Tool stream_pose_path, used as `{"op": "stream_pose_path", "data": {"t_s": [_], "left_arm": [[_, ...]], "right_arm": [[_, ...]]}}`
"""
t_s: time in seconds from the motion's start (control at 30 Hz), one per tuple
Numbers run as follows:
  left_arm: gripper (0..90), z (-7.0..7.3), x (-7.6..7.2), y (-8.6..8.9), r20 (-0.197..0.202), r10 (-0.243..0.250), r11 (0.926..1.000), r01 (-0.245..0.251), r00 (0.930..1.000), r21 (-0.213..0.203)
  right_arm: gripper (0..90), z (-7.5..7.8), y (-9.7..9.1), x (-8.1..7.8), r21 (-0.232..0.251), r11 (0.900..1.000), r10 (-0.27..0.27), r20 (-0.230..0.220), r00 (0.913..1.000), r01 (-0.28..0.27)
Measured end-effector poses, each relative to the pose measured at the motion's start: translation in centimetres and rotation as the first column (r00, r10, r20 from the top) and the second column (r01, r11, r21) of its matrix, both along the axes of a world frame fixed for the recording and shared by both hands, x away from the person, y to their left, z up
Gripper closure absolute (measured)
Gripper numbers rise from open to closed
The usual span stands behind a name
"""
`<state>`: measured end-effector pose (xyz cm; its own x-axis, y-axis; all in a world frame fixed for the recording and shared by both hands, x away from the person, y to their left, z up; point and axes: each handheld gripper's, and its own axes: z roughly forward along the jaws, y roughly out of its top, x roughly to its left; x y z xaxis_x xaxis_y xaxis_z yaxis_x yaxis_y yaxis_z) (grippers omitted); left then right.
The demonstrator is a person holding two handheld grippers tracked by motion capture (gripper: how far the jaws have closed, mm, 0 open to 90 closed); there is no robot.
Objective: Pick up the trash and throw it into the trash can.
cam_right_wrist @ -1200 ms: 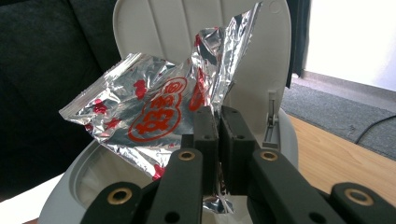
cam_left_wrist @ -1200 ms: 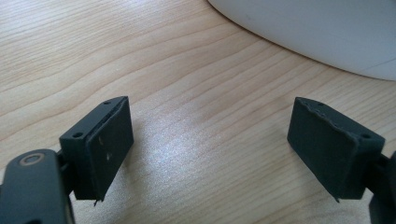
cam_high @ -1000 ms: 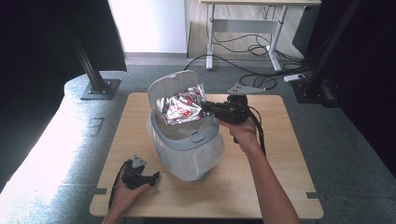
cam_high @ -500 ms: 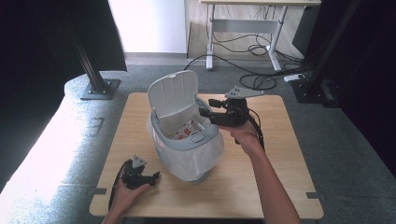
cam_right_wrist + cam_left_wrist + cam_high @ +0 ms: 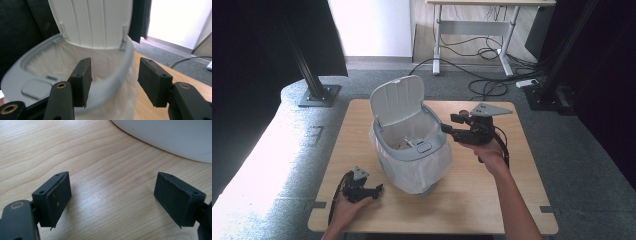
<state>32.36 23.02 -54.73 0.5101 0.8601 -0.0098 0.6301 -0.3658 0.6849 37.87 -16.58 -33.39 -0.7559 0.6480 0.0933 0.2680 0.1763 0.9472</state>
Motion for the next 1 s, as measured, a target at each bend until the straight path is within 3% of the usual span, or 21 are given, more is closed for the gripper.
{"op": "stream_pose_path", "data": {"t_s": [0.5,1.0], "left_arm": [[14.2,0.0,0.0,0.0,0.002,0.002,1.0,-0.002,1.0,0.0],[14.2,0.0,0.0,0.0,0.004,0.003,1.0,-0.003,1.0,-0.001]], "right_arm": [[41.9,-4.3,-5.2,-2.1,0.011,0.9959,-0.09,-0.022,0.9957,0.09],[41.2,-10.3,-9.0,-4.3,0.01,0.9879,-0.154,-0.06,0.9863,0.155]]}}
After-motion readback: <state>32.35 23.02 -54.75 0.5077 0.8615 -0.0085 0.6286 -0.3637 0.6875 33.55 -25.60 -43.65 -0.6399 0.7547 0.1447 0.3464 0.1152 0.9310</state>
